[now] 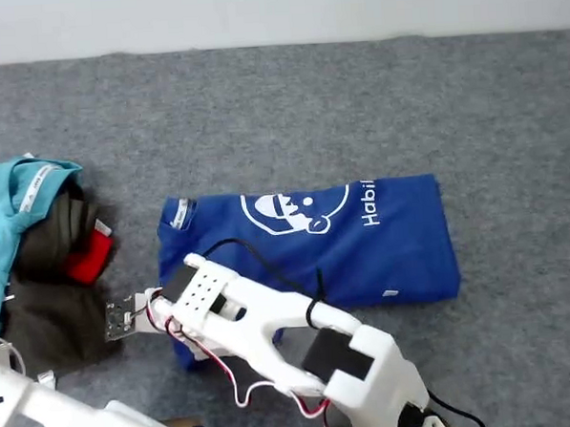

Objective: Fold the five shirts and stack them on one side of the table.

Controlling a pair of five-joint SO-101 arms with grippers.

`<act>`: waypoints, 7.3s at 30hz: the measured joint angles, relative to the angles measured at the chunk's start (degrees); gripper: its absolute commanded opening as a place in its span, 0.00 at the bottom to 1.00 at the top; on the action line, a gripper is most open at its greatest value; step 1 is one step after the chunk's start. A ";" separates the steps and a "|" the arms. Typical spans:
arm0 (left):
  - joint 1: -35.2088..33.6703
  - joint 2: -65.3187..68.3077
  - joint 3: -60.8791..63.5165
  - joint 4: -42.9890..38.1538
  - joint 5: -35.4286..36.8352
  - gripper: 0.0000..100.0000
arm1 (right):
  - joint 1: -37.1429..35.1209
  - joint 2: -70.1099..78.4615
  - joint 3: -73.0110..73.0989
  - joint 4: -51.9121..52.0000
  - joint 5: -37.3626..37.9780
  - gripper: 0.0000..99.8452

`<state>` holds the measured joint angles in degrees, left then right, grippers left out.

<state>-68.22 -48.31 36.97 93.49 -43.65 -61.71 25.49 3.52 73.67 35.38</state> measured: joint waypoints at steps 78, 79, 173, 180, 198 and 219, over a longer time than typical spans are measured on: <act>0.00 -0.79 0.00 0.00 -0.09 0.02 | 31.74 9.85 -46.07 26.81 -7.74 0.01; 0.00 -1.49 0.00 0.00 -0.09 0.02 | 33.32 9.23 -46.07 26.81 -8.88 0.01; 8.62 -22.33 9.14 0.00 -0.18 0.02 | 84.92 0.18 -37.27 26.81 10.90 0.01; 8.62 -22.33 9.14 0.00 -0.18 0.02 | 72.88 -13.36 -21.98 26.81 9.32 0.01; 8.62 -22.33 9.14 0.00 -0.18 0.02 | 43.52 -16.97 -21.80 26.81 -6.51 0.01; 8.62 -22.42 9.14 1.67 -0.18 0.02 | 29.80 2.81 -22.59 15.82 -11.52 0.21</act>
<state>-59.60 -70.73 46.11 95.16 -43.82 -31.91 28.31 -19.08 89.49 23.87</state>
